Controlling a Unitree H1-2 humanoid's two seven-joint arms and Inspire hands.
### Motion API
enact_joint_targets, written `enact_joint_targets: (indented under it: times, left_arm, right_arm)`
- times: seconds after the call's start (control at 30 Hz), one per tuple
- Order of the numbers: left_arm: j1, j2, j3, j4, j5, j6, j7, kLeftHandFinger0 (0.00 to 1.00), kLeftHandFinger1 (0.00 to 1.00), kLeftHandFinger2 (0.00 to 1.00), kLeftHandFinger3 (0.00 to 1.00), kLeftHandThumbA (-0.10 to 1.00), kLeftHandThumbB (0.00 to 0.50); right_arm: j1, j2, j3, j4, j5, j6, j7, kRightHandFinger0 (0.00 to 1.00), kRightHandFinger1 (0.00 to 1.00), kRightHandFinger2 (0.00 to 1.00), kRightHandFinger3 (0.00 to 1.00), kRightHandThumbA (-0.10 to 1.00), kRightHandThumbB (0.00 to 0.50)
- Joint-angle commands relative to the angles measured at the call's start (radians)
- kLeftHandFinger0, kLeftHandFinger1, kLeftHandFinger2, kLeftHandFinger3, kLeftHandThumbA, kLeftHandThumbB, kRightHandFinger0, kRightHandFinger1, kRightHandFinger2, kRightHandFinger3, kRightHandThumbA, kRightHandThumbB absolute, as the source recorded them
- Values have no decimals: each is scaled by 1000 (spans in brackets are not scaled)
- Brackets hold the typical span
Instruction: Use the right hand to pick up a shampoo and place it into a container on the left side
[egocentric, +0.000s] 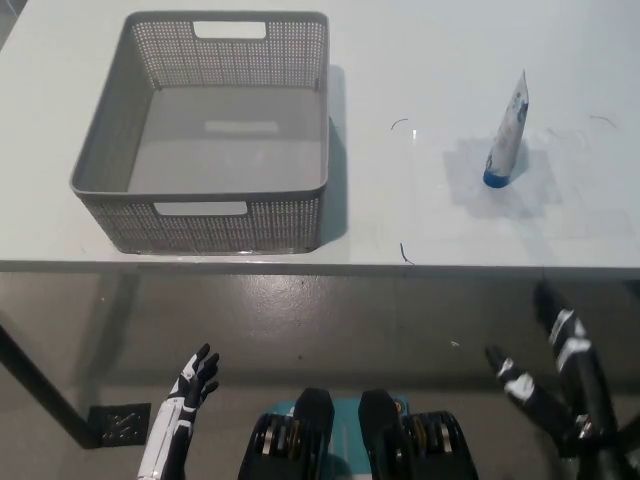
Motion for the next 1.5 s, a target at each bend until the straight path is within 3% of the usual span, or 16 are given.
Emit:
enact_joint_targets:
  times: [0.0,0.1,0.2,0.43,0.53,0.67,0.73,0.83,0.97,1.23,1.47]
  left_arm:
    - [-6,11,-5,-17,10,-60,-1,1000,1000,1000,1000,1000,189]
    - [-5,12,-7,-13,2,-64,-7,1000,1000,1000,1000,1000,192]
    - [9,8,-7,-9,-2,-79,-5,1000,1000,1000,1000,1000,184]
    - [36,9,-16,-11,0,-91,-8,1000,1000,1000,1000,1000,198]
    - [34,11,-20,-12,-12,-94,-14,1000,1000,1000,1000,1000,178]
    - [30,12,-21,-9,-6,-94,-9,1000,1000,1000,1000,1000,188]
    - [28,12,-23,-7,-7,-94,-10,1000,1000,1000,1000,1000,186]
    - [25,13,-24,-7,-2,-95,-8,1000,1000,1000,1000,1000,189]
    - [25,17,-24,-10,0,-95,-8,1000,1000,1000,1000,1000,188]
    - [25,18,-20,-13,-10,-94,-10,1000,1000,1000,1000,1000,189]
    - [25,24,-23,-12,-7,-95,-10,1000,1000,1000,1000,1000,179]
  right_arm:
    - [-97,-21,-40,-76,-66,96,-35,1000,1000,1000,1000,869,424]
    - [-168,-36,-58,-72,-120,137,-52,1000,1000,1000,1000,858,417]
    - [-217,-44,-70,-43,-112,168,-53,1000,1000,1000,1000,864,463]
    - [-329,-66,-79,33,-78,233,-31,1000,1000,1000,1000,795,383]
    - [-405,-75,-72,169,-102,205,-56,1000,1000,1000,1000,838,360]
    - [-478,-88,-62,293,-120,179,-75,1000,1000,1000,1000,842,346]
    - [-520,-92,-61,365,-108,166,-73,1000,1000,1000,1000,850,363]
    - [-584,-102,-56,470,-109,140,-81,1000,1000,1000,1000,859,351]
    - [-668,-113,-45,596,-122,149,-91,1000,1000,1000,1000,922,383]
    - [-753,-116,-32,725,-108,105,-106,1000,1000,1000,1000,825,340]
    - [-826,-129,-27,882,-106,90,-117,1000,1000,1000,1000,879,357]
